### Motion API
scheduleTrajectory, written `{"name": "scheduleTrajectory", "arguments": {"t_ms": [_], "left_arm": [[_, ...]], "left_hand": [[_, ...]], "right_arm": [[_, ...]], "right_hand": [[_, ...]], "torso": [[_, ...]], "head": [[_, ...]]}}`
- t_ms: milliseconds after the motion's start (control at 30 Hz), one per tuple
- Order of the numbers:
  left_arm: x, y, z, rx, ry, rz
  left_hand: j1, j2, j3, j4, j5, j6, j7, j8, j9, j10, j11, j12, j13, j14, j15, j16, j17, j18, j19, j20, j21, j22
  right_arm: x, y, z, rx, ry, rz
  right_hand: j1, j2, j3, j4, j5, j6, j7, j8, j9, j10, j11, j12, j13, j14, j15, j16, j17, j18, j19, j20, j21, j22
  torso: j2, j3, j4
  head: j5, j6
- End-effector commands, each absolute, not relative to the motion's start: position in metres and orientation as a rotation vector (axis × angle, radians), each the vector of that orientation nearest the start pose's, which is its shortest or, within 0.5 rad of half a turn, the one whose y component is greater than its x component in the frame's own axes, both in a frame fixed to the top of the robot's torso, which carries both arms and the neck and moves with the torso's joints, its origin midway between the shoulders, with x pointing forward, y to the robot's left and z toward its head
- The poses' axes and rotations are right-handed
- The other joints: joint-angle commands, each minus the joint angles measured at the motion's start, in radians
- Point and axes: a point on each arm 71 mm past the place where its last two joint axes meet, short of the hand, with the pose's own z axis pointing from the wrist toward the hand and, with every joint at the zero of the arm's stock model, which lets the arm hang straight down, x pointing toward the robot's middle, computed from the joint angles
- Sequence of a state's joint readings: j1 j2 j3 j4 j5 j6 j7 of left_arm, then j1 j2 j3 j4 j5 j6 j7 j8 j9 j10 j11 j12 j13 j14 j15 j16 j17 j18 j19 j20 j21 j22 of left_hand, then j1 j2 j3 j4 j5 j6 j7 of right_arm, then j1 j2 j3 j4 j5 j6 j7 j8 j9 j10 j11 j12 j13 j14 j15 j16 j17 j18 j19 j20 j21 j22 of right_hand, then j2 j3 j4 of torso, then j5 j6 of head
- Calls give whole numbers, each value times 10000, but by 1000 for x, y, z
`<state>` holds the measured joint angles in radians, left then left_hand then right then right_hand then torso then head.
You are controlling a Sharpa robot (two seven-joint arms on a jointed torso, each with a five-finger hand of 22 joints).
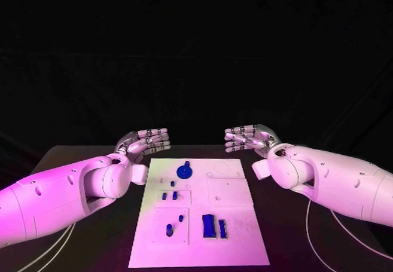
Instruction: Assemble the parts on the task board
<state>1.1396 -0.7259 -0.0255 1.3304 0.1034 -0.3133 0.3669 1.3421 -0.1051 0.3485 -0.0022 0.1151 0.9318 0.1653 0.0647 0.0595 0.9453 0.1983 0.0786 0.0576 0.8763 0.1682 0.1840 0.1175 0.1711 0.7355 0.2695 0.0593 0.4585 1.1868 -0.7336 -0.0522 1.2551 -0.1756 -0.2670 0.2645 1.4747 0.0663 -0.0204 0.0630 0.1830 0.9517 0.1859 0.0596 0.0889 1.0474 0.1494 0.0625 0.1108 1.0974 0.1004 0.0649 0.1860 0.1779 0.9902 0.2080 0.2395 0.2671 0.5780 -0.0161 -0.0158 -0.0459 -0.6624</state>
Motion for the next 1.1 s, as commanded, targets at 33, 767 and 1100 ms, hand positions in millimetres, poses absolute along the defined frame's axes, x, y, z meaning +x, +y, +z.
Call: {"name": "scheduleTrajectory", "arguments": {"t_ms": [33, 767, 1100], "left_arm": [[513, 212, -222, -13229, 13934, -14585], [465, 193, -225, -12176, 12288, -12418], [462, 192, -224, -12089, 12178, -12289]], "left_hand": [[-4248, 338, -1108, 22, -345, -2948, -525, -647, -595, -2991, -626, -786, -576, -2765, -529, -599, -378, -513, -2333, -845, -593, -1463], [-9656, 1051, -2510, 22, -1151, -6700, -1653, -647, -595, -6796, -1983, -786, -576, -6298, -1682, -1840, -1175, -1711, -5296, -1932, -593, -3307], [-10991, 1051, -3485, 22, -1151, -7630, -1653, -647, -595, -7736, -1983, -786, -576, -7172, -1682, -1840, -1175, -1711, -6009, -2695, -593, -3761]], "right_arm": [[528, -232, -213, 10315, 15510, 12973], [468, -195, -224, 11968, 12396, 12426], [462, -192, -224, 12089, 12178, 12289]], "right_hand": [[-4678, -663, 204, -630, -582, -3006, -587, -596, -889, -3303, -475, -625, -379, -3456, -1004, -649, -616, -534, -3117, -655, -781, -869], [-10617, -663, 204, -630, -1830, -6842, -1859, -596, -889, -7531, -1494, -625, -1108, -7884, -1004, -649, -1860, -1779, -7115, -2080, -2395, -1941], [-12038, -663, 204, -630, -1830, -7765, -1859, -596, -889, -8544, -1494, -625, -1108, -8945, -1004, -649, -1860, -1779, -8076, -2080, -2395, -2671]], "torso": [[0, 2, 7], [-338, 161, 158], [-338, 161, 158]], "head": [[17, -4], [459, 624], [459, 624]]}}
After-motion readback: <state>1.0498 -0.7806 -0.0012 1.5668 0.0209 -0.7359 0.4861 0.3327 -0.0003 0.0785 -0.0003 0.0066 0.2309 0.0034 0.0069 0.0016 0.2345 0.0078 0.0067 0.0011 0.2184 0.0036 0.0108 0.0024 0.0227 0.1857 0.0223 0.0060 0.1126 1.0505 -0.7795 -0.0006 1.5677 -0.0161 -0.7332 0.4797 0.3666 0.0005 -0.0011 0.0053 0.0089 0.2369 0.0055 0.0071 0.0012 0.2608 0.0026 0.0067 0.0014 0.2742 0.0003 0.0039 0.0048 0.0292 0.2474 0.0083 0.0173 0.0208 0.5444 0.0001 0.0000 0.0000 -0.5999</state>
